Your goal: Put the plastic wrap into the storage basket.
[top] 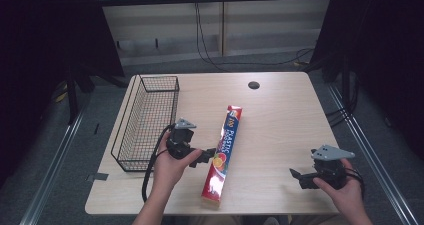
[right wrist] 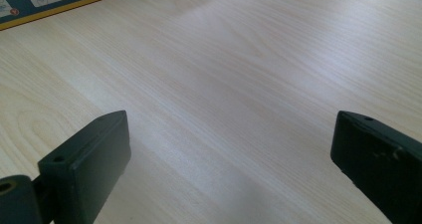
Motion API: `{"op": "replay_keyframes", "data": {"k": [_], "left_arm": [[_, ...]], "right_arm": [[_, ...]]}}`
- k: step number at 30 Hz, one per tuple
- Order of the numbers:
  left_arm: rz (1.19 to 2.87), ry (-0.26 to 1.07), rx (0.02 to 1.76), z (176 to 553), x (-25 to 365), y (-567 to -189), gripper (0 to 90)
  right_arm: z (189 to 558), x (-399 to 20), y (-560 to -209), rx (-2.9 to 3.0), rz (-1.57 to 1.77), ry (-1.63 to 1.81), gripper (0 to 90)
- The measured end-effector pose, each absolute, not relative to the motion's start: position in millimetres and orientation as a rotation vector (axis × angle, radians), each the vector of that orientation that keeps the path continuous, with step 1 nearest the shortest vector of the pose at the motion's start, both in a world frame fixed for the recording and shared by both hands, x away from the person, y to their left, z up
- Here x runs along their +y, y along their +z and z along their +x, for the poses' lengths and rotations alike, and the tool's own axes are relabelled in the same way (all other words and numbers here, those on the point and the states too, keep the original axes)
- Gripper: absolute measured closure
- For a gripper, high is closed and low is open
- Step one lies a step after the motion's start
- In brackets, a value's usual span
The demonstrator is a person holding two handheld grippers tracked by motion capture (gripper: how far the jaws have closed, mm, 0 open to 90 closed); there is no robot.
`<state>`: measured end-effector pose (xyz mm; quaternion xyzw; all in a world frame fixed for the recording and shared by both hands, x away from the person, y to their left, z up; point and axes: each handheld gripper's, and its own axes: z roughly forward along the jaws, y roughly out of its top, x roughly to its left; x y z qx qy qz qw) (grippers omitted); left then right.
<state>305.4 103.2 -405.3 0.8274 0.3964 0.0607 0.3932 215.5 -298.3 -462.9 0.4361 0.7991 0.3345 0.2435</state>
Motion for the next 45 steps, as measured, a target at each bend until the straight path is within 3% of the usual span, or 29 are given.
{"op": "replay_keyframes", "data": {"k": [16, 26, 45], "left_arm": [[2.089, 0.111, 0.988, 308, 80, -413, 0.2], [2.087, 0.091, 1.015, 314, 63, -419, 3.1], [2.196, 0.080, 1.082, 330, 35, -439, 5.0]], "right_arm": [[217, -300, -460, 2.168, 1.200, 0.932, 2.1], [217, -304, -461, 2.154, 1.214, 0.944, 2.1], [218, -303, -461, 2.159, 1.217, 0.945, 2.4]]}}
